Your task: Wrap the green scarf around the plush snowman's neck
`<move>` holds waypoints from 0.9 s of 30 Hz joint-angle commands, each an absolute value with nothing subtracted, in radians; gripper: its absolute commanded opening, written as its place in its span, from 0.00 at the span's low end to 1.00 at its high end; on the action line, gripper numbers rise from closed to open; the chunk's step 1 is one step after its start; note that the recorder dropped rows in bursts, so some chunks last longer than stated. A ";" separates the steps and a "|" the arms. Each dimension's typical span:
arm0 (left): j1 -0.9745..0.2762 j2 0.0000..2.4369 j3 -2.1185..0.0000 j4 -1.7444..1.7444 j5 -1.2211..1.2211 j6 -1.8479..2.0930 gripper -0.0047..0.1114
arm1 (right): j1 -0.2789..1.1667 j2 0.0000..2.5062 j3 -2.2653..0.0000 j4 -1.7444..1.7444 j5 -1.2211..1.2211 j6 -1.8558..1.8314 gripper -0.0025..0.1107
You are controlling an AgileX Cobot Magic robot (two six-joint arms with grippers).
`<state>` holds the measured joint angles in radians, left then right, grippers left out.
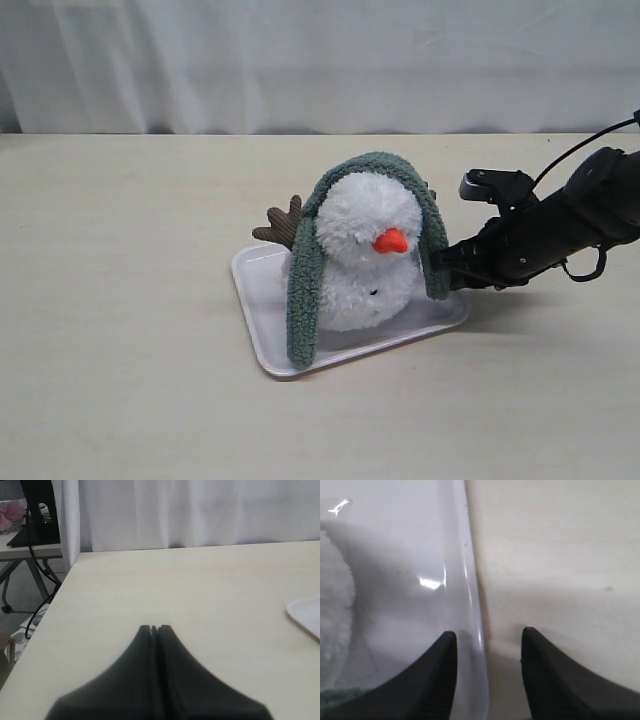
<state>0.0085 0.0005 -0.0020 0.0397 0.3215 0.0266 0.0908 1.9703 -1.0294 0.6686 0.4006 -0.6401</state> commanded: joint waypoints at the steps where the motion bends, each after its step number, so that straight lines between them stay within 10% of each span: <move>1: 0.004 0.000 0.000 0.039 0.308 0.025 0.04 | 0.084 1.972 -1.034 0.666 0.380 -0.662 0.34; 16: 0.004 0.000 0.000 0.039 0.308 0.025 0.04 | 0.084 2.044 -1.034 0.694 0.417 -0.743 0.32; 27: 0.004 0.000 0.000 0.039 0.308 0.025 0.04 | 0.084 2.044 -1.034 0.694 0.455 -0.688 0.06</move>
<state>0.0085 0.0005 -0.0020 0.0397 0.3215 0.0266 0.0908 2.0153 -1.0489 0.7282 0.4205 -0.7241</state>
